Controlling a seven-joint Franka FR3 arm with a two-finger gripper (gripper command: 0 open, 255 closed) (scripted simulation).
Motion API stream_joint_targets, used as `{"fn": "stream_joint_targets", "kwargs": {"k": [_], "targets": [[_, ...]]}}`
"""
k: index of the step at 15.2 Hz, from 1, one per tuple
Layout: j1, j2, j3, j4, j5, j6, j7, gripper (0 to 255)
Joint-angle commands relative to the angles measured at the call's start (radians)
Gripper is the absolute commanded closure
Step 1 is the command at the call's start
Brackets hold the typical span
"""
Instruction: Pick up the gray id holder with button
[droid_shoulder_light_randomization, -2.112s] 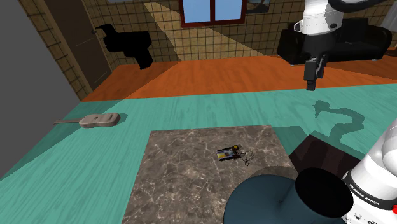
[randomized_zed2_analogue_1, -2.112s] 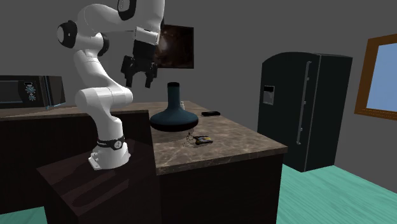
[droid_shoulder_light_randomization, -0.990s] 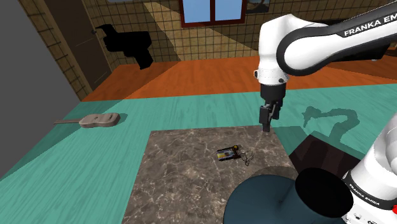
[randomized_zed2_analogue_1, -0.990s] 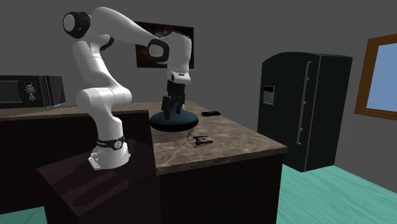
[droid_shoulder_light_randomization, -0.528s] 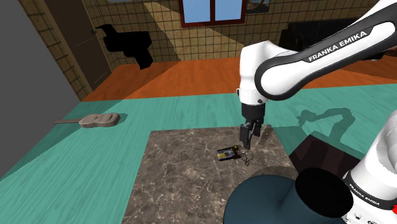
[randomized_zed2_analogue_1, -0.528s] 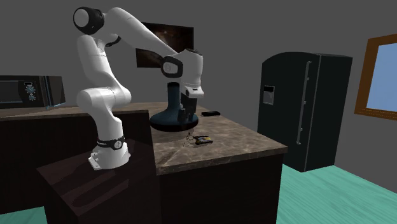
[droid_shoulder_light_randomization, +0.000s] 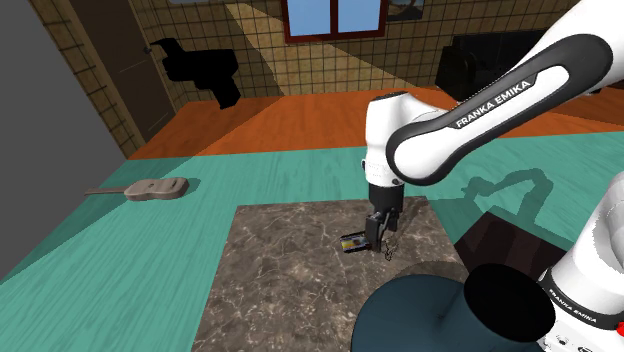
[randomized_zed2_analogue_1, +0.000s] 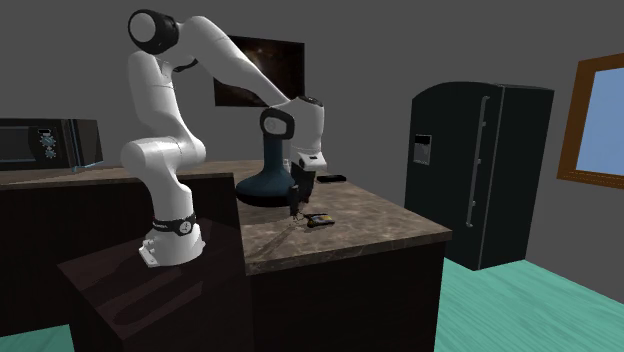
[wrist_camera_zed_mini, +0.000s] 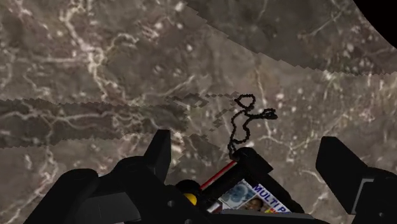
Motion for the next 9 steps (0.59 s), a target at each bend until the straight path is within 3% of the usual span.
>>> {"fn": "stream_joint_targets", "kwargs": {"k": [1, 3, 4, 9], "targets": [[0.001, 0.022, 0.003, -0.010, 0.002, 0.032, -0.004, 0], [0.001, 0.029, 0.003, -0.012, 0.003, 0.041, -0.005, 0], [0.002, 0.030, 0.004, -0.011, 0.003, 0.042, -0.005, 255], [0.002, 0.029, 0.004, -0.013, 0.004, 0.042, -0.005, 255]]}}
